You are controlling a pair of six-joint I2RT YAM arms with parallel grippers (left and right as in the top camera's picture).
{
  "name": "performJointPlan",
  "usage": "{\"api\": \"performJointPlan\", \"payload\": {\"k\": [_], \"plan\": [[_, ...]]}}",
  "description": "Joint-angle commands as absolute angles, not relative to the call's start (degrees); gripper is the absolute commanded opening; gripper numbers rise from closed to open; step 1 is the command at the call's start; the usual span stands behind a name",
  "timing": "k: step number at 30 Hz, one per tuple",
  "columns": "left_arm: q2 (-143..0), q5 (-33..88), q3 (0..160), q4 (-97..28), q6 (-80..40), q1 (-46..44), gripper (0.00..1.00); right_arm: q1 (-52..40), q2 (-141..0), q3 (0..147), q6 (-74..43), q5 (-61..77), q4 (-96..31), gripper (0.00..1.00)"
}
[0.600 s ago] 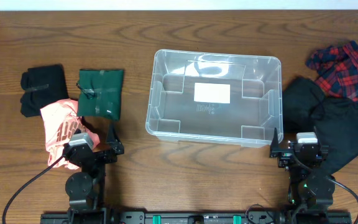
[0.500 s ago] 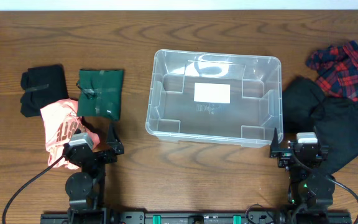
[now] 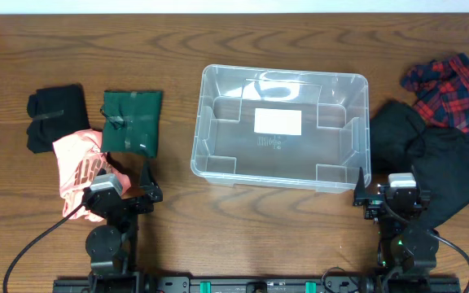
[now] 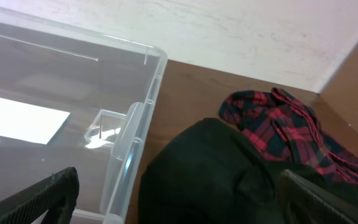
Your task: Pack container
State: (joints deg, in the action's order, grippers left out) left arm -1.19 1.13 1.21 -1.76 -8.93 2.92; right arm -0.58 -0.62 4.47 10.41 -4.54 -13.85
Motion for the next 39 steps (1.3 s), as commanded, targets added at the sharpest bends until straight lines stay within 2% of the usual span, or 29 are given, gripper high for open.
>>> {"api": "performJointPlan", "payload": {"k": [1, 34, 39], "plan": [[-1.4, 0.5, 0.3, -4.1, -8.0, 3.2, 0.98, -0.2, -0.3, 4.3, 11.0, -4.5, -13.9, 0.99], [-1.4, 0.4, 0.3, -4.1, -7.9, 3.2, 0.98, -0.2, -0.3, 4.3, 10.8, -3.6, -13.9, 0.99], [-1.4, 0.8, 0.3, -4.1, -8.1, 3.2, 0.98, -0.2, -0.3, 4.3, 6.2, 0.9, -12.9, 0.99]]}}
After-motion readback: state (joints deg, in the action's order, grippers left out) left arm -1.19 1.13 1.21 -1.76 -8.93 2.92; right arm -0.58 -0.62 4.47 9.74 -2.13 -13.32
